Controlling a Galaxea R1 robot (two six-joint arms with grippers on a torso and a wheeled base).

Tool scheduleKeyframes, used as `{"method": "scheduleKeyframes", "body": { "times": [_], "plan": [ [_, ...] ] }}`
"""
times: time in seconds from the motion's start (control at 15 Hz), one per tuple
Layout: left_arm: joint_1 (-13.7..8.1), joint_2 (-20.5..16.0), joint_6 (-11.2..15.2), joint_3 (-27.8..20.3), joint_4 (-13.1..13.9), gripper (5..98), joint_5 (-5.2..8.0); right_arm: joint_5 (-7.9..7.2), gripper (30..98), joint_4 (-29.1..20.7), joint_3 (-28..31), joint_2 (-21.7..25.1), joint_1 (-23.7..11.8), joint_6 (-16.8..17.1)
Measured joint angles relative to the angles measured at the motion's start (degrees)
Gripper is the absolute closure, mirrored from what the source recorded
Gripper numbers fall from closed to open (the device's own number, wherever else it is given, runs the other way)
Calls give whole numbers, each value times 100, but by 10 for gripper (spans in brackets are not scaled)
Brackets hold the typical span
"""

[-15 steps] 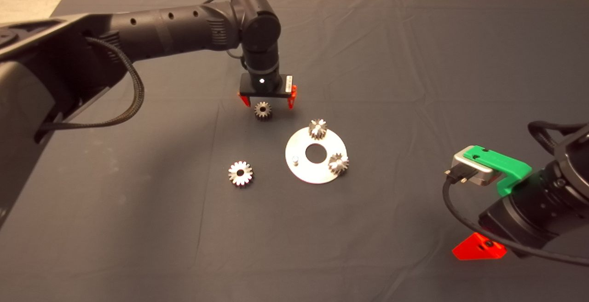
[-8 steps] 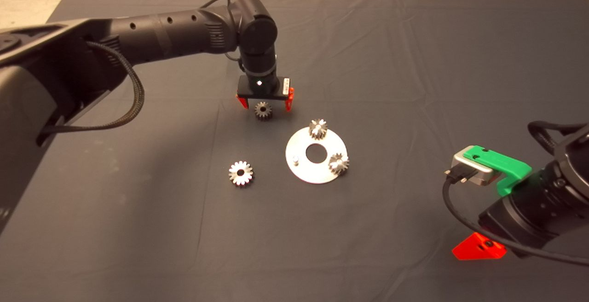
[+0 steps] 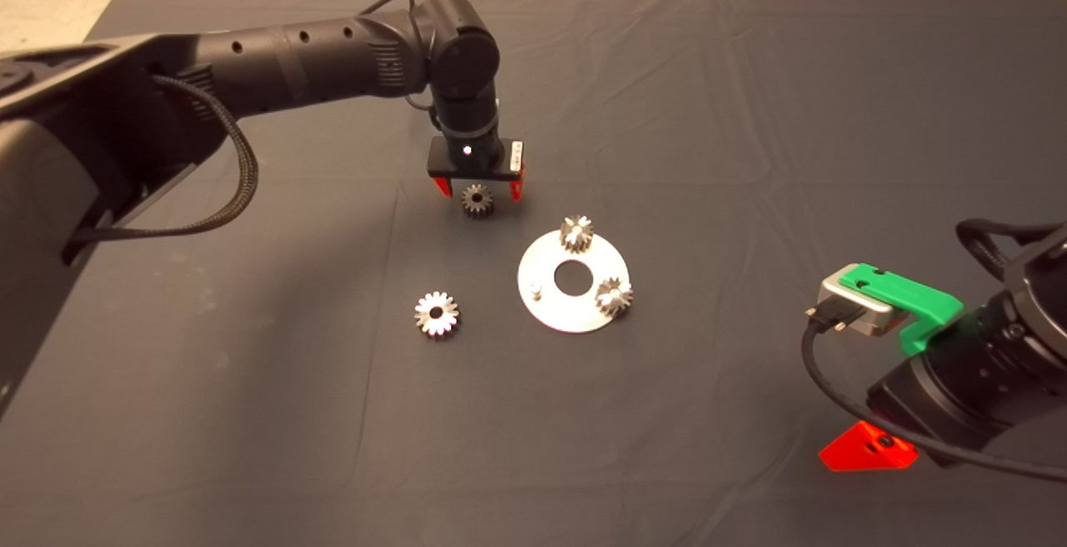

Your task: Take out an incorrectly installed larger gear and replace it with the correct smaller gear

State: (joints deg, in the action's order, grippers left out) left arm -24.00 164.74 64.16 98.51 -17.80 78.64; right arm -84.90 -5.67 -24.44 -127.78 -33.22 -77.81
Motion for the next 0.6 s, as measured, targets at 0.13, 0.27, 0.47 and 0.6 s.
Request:
{"method": "scheduleKeyframes", "body": {
  "times": [0.13, 0.27, 0.47, 0.6],
  "plan": [
    [0, 0, 0, -2, 0, 238, 0, 0, 308, 0, 0, 0, 0, 0],
    [0, 0, 0, -2, 0, 288, 5, 0, 308, 0, 0, 0, 1, 0],
    [0, -16, 0, -4, 0, 288, 5, 0, 308, 0, 0, 0, 1, 0],
    [0, -15, 0, -4, 0, 288, 5, 0, 308, 0, 0, -2, -1, 0]
  ]
}}
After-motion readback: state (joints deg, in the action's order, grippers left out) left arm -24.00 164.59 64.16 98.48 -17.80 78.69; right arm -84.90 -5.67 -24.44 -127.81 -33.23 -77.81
